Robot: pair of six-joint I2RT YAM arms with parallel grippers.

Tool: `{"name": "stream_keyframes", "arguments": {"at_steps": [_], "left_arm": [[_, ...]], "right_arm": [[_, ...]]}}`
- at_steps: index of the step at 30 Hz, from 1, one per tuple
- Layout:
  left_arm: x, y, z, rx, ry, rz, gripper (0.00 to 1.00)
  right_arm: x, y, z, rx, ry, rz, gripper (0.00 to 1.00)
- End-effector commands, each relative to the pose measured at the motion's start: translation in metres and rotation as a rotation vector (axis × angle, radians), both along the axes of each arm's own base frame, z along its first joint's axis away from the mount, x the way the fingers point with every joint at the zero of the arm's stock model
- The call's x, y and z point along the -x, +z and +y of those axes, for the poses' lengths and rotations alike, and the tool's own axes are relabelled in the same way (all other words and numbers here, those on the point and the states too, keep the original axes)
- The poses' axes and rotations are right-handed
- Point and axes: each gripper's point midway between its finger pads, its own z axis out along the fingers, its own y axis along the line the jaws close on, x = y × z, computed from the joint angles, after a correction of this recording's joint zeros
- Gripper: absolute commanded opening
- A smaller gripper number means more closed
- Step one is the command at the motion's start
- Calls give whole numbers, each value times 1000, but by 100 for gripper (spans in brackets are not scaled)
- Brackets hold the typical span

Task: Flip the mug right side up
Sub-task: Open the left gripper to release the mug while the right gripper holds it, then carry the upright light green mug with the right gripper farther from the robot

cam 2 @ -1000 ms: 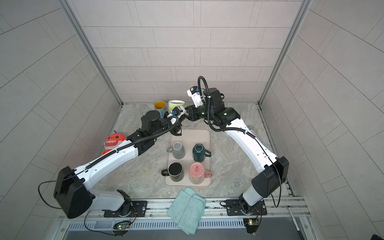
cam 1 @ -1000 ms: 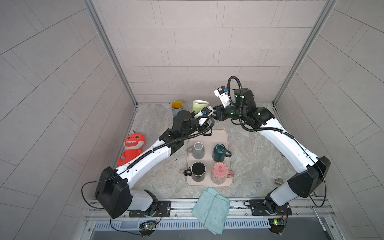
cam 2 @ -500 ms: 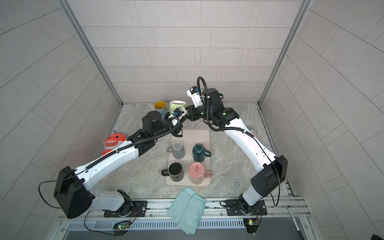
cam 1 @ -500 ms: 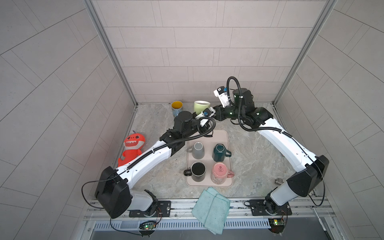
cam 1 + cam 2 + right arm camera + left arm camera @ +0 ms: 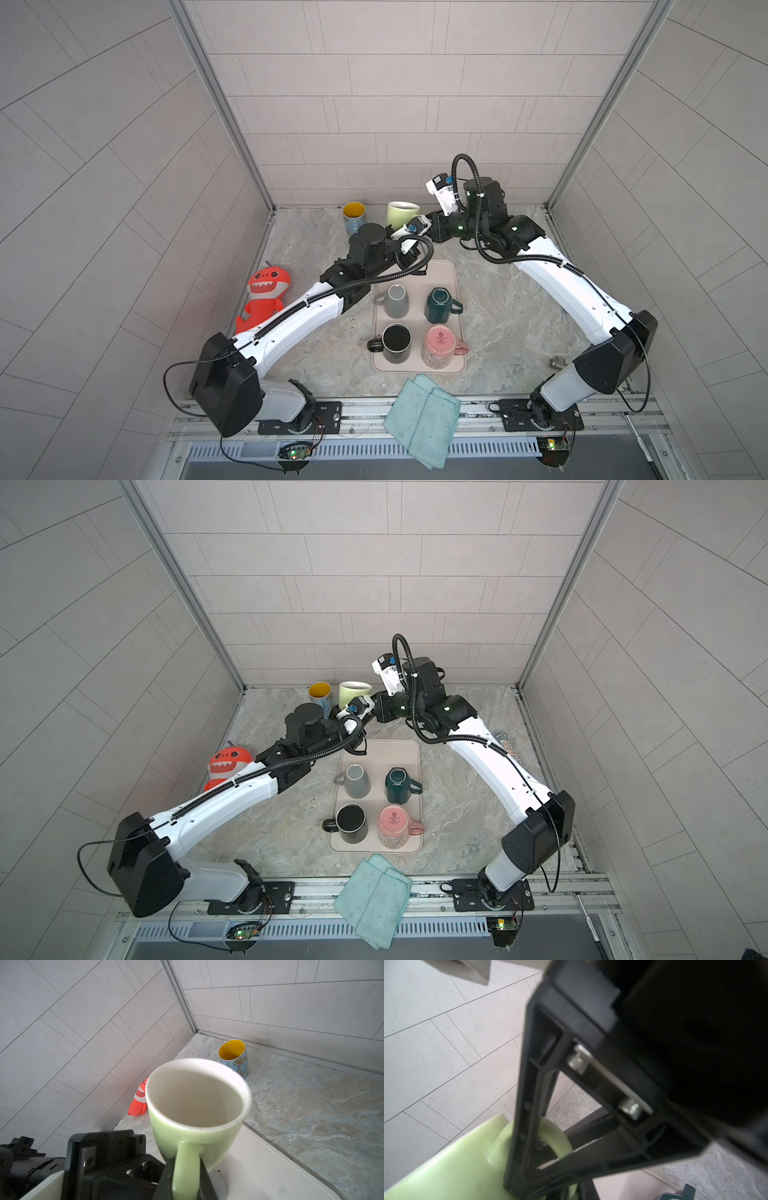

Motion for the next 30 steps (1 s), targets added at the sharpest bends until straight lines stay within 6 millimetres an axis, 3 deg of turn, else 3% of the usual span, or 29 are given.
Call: {"name": "stream_keyframes", "arguments": {"at_steps": [1, 12, 18, 30], "left_arm": [[13, 53, 2, 77, -18, -165, 0], [7, 51, 3, 84, 15, -159, 1], [5, 50, 3, 82, 30, -154, 17], [5, 46, 2, 75, 32, -148, 22]], "right_arm": [[-2, 1, -2, 5, -17, -6, 0], [-3, 3, -6, 17, -51, -42, 0], [-3, 1, -5, 23, -54, -47, 0], [-7, 0, -11, 44, -91, -79, 0]]}}
